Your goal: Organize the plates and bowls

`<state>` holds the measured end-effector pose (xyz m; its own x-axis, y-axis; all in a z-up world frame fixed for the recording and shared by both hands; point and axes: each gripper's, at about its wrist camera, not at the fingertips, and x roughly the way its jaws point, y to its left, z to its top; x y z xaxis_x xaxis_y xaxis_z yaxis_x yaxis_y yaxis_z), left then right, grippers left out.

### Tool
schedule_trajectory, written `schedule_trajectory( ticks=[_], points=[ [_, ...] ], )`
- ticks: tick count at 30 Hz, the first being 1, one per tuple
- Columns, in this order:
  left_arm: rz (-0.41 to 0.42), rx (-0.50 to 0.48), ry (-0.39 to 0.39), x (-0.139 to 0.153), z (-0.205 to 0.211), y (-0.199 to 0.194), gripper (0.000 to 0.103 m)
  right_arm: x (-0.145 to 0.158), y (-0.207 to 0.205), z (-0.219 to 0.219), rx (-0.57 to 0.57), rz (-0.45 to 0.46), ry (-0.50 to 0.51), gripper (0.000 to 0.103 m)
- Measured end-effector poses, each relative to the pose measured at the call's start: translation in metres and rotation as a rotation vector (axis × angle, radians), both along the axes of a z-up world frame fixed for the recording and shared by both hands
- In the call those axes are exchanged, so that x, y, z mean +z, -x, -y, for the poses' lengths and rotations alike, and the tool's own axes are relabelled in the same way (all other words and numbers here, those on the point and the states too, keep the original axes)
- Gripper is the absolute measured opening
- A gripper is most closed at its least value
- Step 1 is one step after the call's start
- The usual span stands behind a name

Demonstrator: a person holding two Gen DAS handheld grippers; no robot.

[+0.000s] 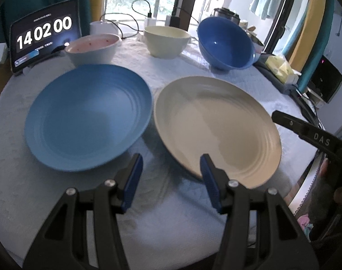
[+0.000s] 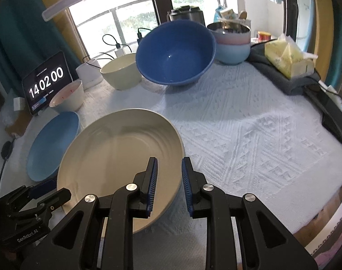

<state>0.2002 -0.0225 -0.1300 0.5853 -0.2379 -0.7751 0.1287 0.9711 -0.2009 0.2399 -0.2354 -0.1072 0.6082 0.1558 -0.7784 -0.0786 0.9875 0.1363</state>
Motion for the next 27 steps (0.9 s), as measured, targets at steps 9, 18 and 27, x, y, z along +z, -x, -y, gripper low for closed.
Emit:
schedule_trajectory(
  ticks=[9, 18, 27],
  points=[
    [0.047, 0.051, 0.024, 0.01, -0.029, 0.012, 0.055, 0.013, 0.007, -0.028, 0.052, 0.027, 0.023, 0.024],
    [0.067, 0.108, 0.035, 0.013, -0.059, 0.013, 0.055, 0.018, 0.003, -0.059, 0.11, 0.032, 0.036, 0.024],
    [0.08, 0.159, 0.045, 0.013, -0.084, 0.008, 0.055, 0.02, -0.007, -0.083, 0.144, 0.025, 0.052, 0.024]
  ],
)
